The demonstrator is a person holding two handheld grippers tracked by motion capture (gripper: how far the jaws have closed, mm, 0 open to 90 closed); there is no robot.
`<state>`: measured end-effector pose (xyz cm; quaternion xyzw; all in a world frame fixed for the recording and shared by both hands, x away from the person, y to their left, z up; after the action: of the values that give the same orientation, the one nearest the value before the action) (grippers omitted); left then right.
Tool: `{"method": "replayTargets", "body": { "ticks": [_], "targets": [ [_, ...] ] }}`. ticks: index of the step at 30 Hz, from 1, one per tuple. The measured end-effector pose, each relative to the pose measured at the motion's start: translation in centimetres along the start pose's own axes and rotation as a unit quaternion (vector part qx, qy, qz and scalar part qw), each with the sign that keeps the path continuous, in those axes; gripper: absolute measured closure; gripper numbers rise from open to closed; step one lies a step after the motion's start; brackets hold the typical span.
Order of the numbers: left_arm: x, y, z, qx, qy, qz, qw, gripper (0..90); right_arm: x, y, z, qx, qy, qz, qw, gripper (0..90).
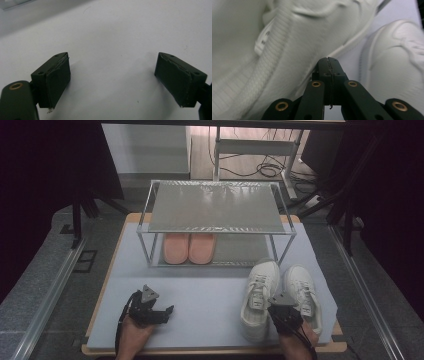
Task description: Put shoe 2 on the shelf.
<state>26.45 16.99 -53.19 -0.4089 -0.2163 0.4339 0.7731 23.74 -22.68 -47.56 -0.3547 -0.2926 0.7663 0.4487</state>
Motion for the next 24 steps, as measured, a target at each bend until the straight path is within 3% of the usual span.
{"method": "replayTargets", "body": {
  "ticks": [3,7,8,14,20,24],
  "targets": [
    [0.0,0.0,0.0,0.0,0.0,0.0,1.0,13.4,0.9,0.3,-1.1,0.013,-0.031,-0.008,0.9994,90.0],
    [0.0,0.0,0.0,0.0,0.0,0.0,1.0,13.5,1.5,0.5,-1.6,0.0,-0.042,-0.023,0.9989,90.0],
    [0.0,0.0,0.0,0.0,0.0,0.0,1.0,13.4,1.3,0.5,-1.7,0.0,-0.047,-0.038,0.9982,90.0],
    [0.0,0.0,0.0,0.0,0.0,0.0,1.0,13.5,0.9,0.2,-1.6,-0.012,-0.029,-0.075,0.9967,90.0],
    [0.0,0.0,0.0,0.0,0.0,0.0,1.0,13.5,1.1,0.1,-1.9,-0.02,-0.028,-0.081,0.9961,90.0],
    [0.0,0.0,0.0,0.0,0.0,0.0,1.0,13.4,1.5,-0.3,-2.4,-0.029,-0.042,-0.085,0.9951,90.0]
  ]
}}
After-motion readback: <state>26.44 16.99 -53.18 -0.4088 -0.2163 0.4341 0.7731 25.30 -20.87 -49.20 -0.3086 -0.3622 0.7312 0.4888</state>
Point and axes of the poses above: each handheld gripper's, and its own axes: z roughly backward along the jaws, y roughly out of its underside, x roughly to its left, the point moved 1 cm from there along -z, roughly forward along the jaws, and after that the axes turned 11 degrees about -x, right-handed, at the moved point
